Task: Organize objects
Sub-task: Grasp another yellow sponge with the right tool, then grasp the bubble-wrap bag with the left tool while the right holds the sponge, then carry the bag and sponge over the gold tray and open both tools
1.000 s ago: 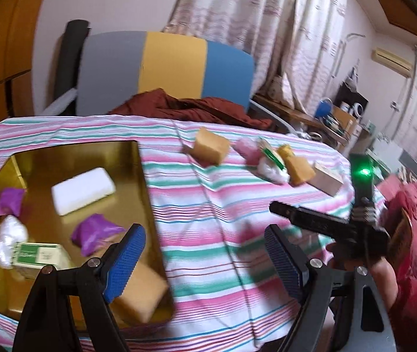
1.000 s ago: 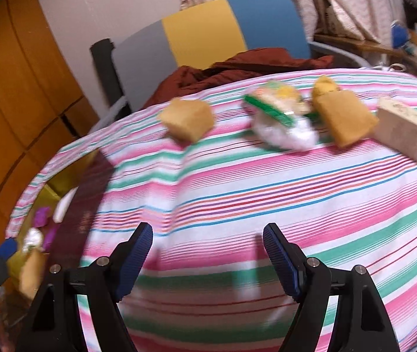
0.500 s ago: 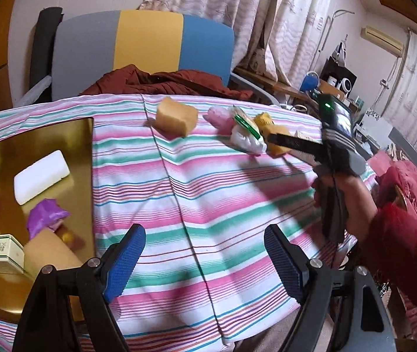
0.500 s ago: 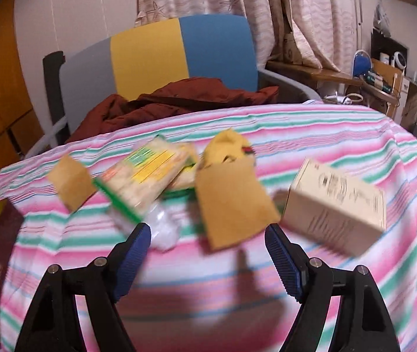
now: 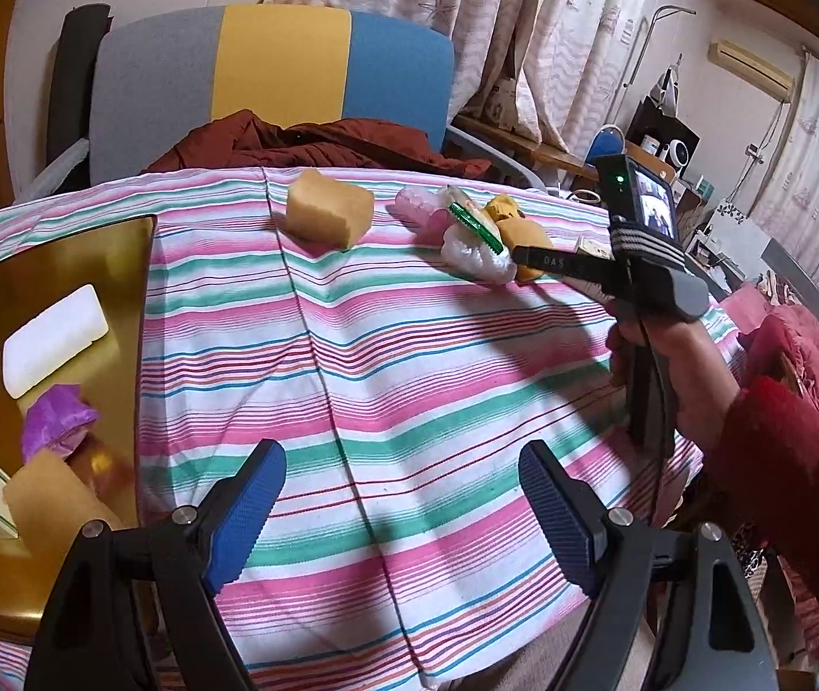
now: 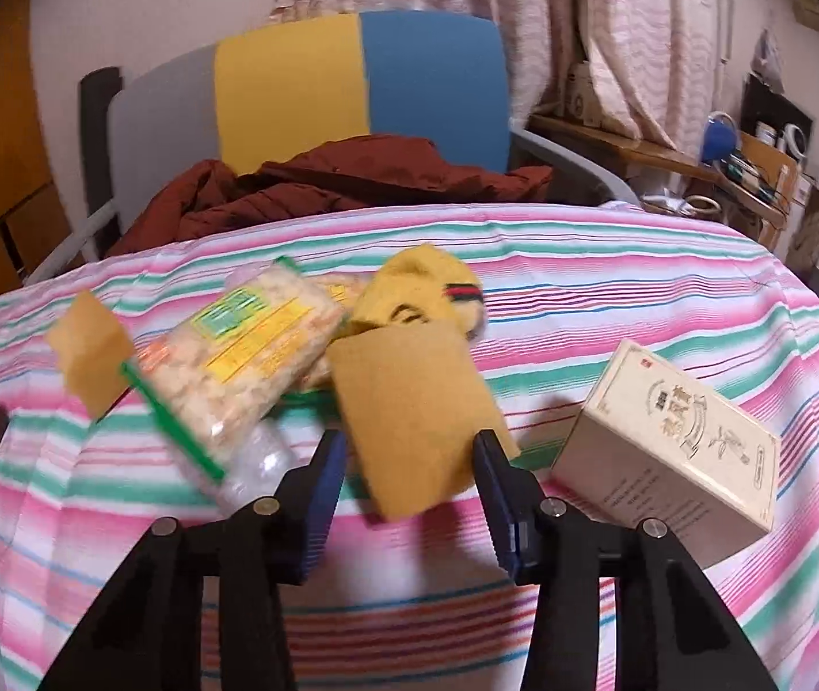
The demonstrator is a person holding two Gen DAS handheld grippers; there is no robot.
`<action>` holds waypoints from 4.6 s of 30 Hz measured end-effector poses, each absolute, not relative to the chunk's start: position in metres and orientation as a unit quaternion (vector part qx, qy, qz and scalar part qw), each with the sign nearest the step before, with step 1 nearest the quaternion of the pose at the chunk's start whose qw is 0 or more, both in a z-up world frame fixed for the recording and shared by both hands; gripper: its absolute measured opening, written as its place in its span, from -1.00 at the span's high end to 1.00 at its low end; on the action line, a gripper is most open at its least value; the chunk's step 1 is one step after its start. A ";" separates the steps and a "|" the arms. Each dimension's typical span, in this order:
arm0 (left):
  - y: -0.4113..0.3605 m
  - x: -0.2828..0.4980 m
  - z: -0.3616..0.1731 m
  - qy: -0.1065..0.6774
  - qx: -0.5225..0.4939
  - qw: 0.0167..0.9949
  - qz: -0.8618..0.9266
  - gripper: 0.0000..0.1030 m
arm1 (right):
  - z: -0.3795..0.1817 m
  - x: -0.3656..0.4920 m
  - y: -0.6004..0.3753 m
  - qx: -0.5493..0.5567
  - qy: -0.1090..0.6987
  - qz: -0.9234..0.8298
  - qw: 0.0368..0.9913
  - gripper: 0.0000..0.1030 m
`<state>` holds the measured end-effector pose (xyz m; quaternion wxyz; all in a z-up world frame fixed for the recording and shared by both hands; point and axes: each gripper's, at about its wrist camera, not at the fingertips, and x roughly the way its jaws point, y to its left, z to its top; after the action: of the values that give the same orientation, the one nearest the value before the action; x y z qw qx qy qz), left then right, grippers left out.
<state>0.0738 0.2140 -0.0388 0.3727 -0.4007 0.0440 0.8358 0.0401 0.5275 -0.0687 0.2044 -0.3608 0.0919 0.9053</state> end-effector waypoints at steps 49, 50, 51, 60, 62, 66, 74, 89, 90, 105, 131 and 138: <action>0.229 0.073 -0.040 0.044 -0.409 0.375 0.831 -0.64 | -0.069 0.032 0.561 -0.361 0.120 0.898 0.222 -0.78; 0.230 0.070 -0.040 0.043 -0.410 0.374 0.831 -0.64 | -0.072 0.032 0.564 -0.365 0.133 0.897 0.212 -0.58; 0.231 0.069 -0.040 0.040 -0.411 0.374 0.830 -0.64 | -0.076 0.032 0.566 -0.368 0.139 0.896 0.208 -0.44; 0.260 0.035 -0.041 0.039 -0.412 0.349 0.841 -0.64 | -0.076 0.045 0.547 -0.348 0.136 0.907 0.195 -0.21; 0.268 0.026 -0.039 0.044 -0.404 0.337 0.849 -0.64 | -0.076 0.049 0.542 -0.342 0.145 0.910 0.185 -0.20; 0.287 0.003 -0.039 0.072 -0.388 0.315 0.864 -0.65 | -0.075 0.055 0.527 -0.331 0.141 0.916 0.175 -0.20; 0.315 -0.059 -0.052 0.077 -0.383 0.278 0.878 -0.78 | -0.081 0.055 0.526 -0.334 0.144 0.913 0.183 -0.21; 0.327 -0.087 -0.084 0.090 -0.411 0.263 0.868 -0.41 | -0.084 0.057 0.528 -0.328 0.147 0.914 0.187 -0.21; 0.326 -0.086 -0.084 0.088 -0.411 0.264 0.868 -0.39 | -0.083 0.056 0.529 -0.328 0.147 0.914 0.187 -0.21; 0.312 -0.063 -0.076 0.083 -0.363 0.273 0.887 -0.27 | -0.075 0.070 0.526 -0.298 0.143 0.920 0.210 -0.20; 0.268 0.044 -0.038 0.098 -0.255 0.341 0.899 -0.27 | -0.072 0.099 0.449 -0.302 0.188 0.921 0.157 -0.20; 0.238 0.062 -0.020 0.065 -0.249 0.353 0.899 -0.27 | -0.064 0.099 0.424 -0.303 0.188 0.925 0.134 -0.20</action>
<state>0.0622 0.2375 -0.0198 0.3535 -0.2493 0.0646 0.8993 0.0989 0.4240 -0.0636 0.1342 -0.3031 0.1877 0.9246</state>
